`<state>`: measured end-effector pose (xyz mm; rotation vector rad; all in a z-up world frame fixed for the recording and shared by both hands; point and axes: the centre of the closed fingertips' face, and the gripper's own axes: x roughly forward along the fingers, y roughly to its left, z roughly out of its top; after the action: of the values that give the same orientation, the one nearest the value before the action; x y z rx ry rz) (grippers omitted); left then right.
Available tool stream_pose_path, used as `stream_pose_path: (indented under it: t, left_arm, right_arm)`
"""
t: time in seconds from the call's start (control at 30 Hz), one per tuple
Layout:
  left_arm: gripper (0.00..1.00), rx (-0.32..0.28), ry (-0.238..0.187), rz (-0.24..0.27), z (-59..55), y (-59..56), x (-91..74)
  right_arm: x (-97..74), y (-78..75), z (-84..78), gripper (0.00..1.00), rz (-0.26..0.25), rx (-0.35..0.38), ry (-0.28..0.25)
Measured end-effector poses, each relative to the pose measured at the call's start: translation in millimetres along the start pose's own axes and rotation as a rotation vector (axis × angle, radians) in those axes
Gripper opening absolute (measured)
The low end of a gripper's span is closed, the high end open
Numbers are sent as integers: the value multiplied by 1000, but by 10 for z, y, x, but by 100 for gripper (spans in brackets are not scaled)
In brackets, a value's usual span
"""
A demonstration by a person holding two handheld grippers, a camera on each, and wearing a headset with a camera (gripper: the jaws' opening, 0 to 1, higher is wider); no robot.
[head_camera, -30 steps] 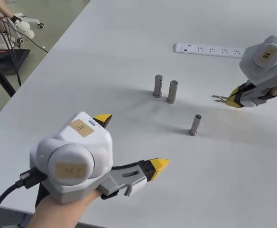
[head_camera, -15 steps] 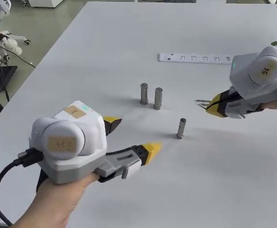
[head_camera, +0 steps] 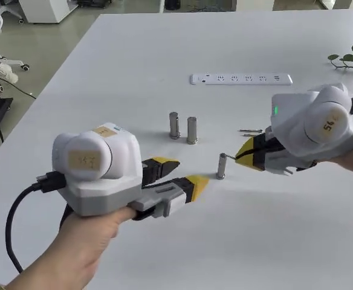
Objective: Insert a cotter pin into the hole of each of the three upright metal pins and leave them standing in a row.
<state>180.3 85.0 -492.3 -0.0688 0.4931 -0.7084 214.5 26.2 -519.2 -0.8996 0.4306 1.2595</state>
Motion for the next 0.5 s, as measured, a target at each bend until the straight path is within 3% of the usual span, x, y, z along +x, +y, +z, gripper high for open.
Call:
stream_pose_path:
  t: [0.37, 0.5]
  left_arm:
    - [18, -155, 27, -72, -11, -123, 64]
    - [13, -233, 8, -102, 8, -167, 68]
  right_arm:
    - [-2, 232, 246, 0, 22, -97, -74]
    - [-4, 275, 288, 0, 18, -138, -78]
